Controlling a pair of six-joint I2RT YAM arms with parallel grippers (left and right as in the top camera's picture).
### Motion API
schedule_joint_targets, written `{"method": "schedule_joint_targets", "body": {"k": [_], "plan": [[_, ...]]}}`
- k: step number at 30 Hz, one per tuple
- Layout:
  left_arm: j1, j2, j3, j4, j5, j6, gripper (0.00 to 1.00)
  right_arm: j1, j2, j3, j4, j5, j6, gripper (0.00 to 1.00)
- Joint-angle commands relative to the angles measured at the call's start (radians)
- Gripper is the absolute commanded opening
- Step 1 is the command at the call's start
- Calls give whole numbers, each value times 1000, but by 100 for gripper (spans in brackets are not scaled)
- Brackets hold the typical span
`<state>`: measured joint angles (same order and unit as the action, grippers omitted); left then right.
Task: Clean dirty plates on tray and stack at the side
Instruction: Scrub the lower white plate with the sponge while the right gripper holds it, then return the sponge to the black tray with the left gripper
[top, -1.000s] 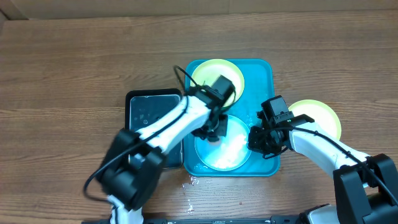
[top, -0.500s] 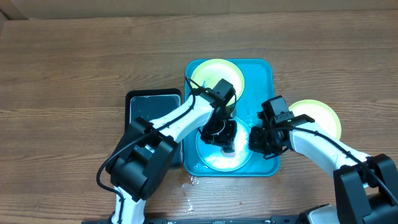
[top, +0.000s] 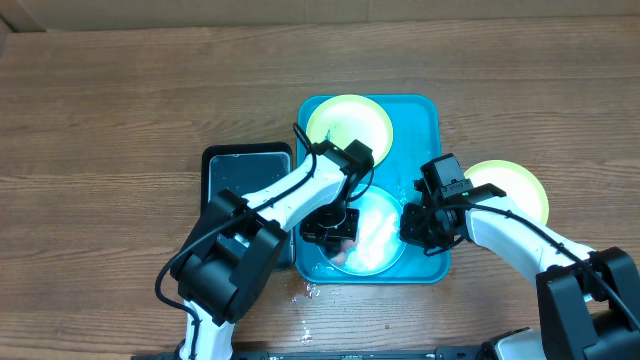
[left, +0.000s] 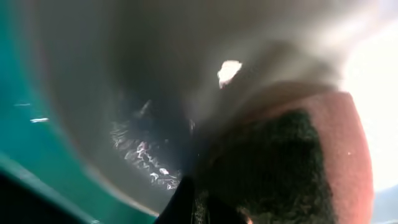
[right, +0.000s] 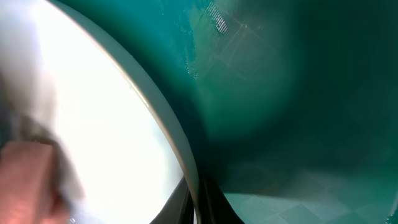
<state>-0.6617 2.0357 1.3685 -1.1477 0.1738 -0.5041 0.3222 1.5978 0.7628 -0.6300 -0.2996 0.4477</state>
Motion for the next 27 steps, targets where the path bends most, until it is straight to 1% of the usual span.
{"method": "schedule_joint_targets", "body": {"k": [1, 6, 10, 15, 18, 20, 23, 26, 27], "plan": [[8, 8, -14, -19, -290, -94, 4, -3, 11, -25, -7, 64, 2, 6], [20, -60, -14, -19, -297, -151, 4, -3, 11, -25, -8, 64, 2, 6], [47, -189, -14, -20, -294, -154, 4, -3, 11, -25, -8, 64, 2, 6], [122, -368, -14, -24, -300, -150, 4, -3, 11, -25, -8, 64, 2, 6], [187, -430, -14, -52, -352, -142, 4, -3, 11, -25, -8, 64, 2, 6], [237, -435, -14, -77, -393, -132, 4, -3, 11, -25, -8, 64, 2, 6], [301, -419, -49, -58, -394, -95, 4, -3, 11, -25, -7, 64, 2, 7], [348, -406, -149, 18, -381, -81, 4, -3, 11, -25, -7, 64, 2, 7], [361, -398, -222, 84, -344, -73, 4, -3, 11, -25, -7, 64, 2, 7]]}}
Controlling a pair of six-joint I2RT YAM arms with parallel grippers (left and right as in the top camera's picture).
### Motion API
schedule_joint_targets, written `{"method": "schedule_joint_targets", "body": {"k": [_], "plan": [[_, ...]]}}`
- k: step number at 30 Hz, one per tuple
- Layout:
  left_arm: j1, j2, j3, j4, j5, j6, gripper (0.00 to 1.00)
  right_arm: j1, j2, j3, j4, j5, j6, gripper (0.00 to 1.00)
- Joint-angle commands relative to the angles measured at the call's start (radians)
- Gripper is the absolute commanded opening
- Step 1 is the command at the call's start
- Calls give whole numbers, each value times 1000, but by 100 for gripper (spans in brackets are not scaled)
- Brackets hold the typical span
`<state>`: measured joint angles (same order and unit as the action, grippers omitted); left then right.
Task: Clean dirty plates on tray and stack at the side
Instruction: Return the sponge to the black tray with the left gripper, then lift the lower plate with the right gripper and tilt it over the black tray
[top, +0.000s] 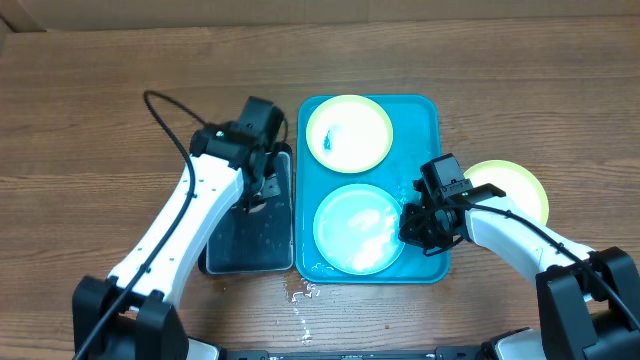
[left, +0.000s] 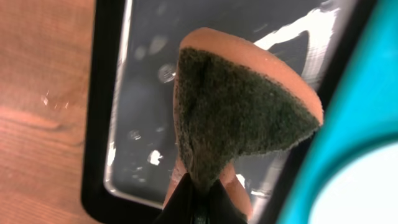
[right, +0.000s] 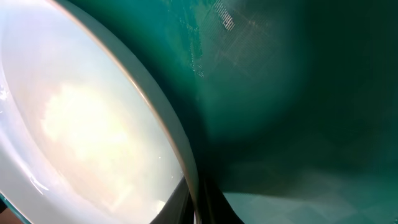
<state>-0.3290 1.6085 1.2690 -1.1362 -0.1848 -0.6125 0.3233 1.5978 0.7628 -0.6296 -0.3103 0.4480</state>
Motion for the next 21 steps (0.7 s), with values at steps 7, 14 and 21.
{"method": "schedule_joint_targets", "body": {"k": [7, 14, 21], "plan": [[55, 44, -246, 205, 113, 80, 20, -4, 11, -25, -11, 73, 2, 6], [109, -59, -90, 53, 138, 139, 95, -3, -19, 68, -147, 118, 1, 4], [212, -251, 77, -87, 201, 143, 100, 51, -71, 321, -346, 223, -10, 4]]}}
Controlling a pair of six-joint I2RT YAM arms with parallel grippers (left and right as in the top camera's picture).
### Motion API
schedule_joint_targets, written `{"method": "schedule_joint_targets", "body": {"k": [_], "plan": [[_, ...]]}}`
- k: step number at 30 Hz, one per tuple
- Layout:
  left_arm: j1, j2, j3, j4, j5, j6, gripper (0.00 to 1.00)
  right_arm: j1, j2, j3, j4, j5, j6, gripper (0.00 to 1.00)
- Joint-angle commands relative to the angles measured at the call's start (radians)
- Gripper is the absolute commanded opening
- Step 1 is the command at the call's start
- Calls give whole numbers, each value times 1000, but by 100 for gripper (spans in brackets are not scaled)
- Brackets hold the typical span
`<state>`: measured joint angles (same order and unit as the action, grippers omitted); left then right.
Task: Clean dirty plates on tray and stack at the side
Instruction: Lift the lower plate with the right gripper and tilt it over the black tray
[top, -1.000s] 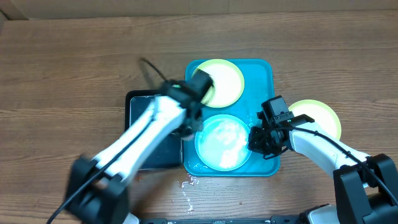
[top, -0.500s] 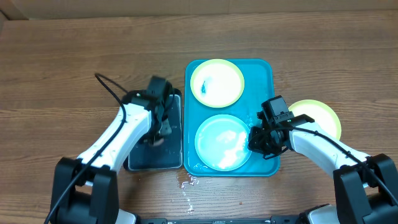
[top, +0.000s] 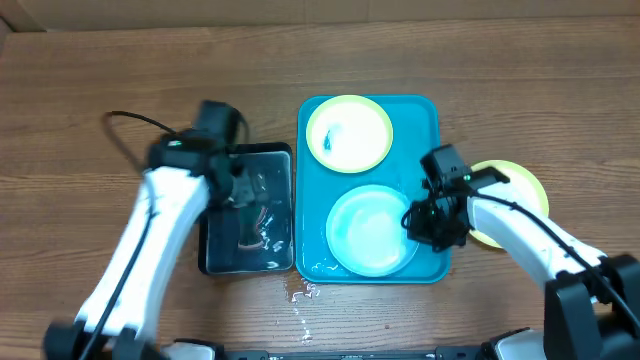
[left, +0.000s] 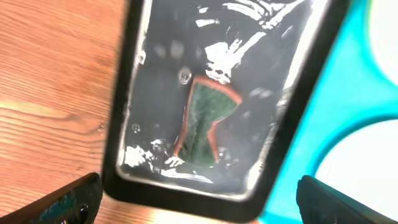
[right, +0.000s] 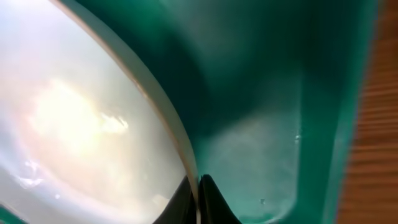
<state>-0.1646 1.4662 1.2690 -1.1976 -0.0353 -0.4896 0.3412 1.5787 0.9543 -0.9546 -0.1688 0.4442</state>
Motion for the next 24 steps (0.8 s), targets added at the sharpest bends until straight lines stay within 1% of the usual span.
{"method": "schedule_joint_targets", "body": {"k": [1, 3, 6, 8, 14, 18, 24], "plan": [[64, -142, 95, -29, 64, 23, 100, 50, -52, 180, -42, 88, -6, 4], [89, -199, 119, -33, 87, 27, 100, 85, -52, 255, -52, 103, -6, 4], [117, -290, 150, -33, 141, 70, 100, 154, -51, 343, -31, 153, -6, 4], [119, -344, 159, -32, 165, 89, 100, 213, -51, 365, 31, 207, -6, 4], [119, -475, 161, -33, 167, 101, 100, 390, -9, 363, 249, 308, -6, 4], [119, -522, 161, -34, 166, 101, 100, 500, 30, 363, 321, 485, -6, 4], [119, -526, 161, -59, 166, 101, 100, 617, 54, 363, 366, 745, -6, 4]]}}
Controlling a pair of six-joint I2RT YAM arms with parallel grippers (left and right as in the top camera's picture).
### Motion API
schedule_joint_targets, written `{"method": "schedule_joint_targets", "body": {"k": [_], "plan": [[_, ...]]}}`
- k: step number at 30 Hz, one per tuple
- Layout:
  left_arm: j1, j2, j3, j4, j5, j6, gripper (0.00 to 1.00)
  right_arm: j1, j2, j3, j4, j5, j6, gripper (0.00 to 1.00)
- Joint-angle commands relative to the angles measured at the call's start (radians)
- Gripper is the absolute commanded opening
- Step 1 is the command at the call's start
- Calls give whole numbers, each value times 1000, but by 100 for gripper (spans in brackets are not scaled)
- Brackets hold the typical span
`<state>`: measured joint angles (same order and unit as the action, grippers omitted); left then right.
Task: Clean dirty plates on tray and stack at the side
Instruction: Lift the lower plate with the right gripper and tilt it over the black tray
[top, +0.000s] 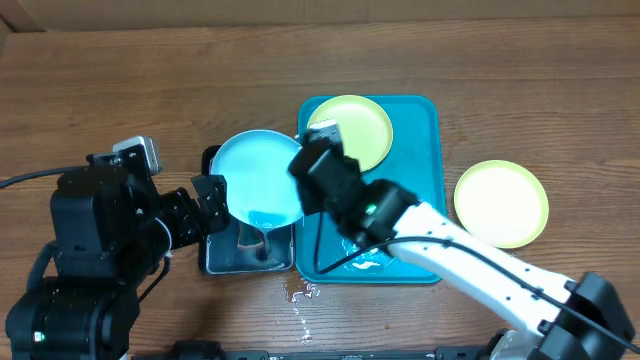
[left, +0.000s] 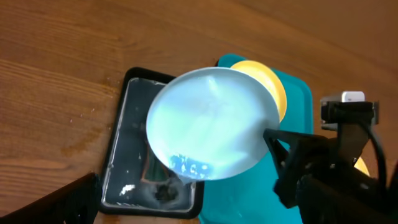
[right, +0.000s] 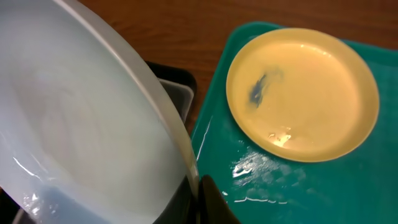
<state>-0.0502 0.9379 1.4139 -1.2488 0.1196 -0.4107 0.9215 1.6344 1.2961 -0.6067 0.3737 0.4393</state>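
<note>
My right gripper (right: 198, 200) is shut on the rim of a light blue plate (top: 257, 179), holding it tilted over the black basin (top: 215, 262). Water gathers at the plate's low edge (left: 189, 167) above the basin. The sponge (left: 151, 169) lies in the basin, mostly hidden under the plate. A yellow plate with a blue smear (right: 303, 92) sits at the far end of the teal tray (top: 420, 240). Another yellow plate (top: 501, 203) rests on the table right of the tray. My left gripper (top: 200, 205) hangs open and empty, left of the basin.
Drops of water lie on the wood (top: 300, 292) in front of the basin and tray. Wet streaks show on the tray floor (right: 267, 180). The right arm (top: 440, 235) reaches across the near half of the tray.
The blue plate lay flat on the tray with my right gripper on its rim; now it is raised and tilted over the basin. My left gripper has drawn back to the left, higher above the basin.
My left gripper pressed the sponge on the blue plate while the right held its rim. Then the left held the sponge over the basin. Then the sponge lay in the basin and the left was open. Now the right holds the plate tilted over the basin.
</note>
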Motion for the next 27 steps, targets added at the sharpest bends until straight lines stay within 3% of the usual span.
{"method": "schedule_joint_targets", "body": {"k": [1, 21, 27], "plan": [[5, 3, 16, -11, 11, 23, 100, 49, -2, 21, 20, 233, -1, 4], [5, 3, 16, 4, 4, 23, 100, 274, -2, 21, -14, 684, -55, 4], [5, 3, 16, 4, 4, 23, 100, 322, -2, 21, -19, 726, -104, 4]]}}
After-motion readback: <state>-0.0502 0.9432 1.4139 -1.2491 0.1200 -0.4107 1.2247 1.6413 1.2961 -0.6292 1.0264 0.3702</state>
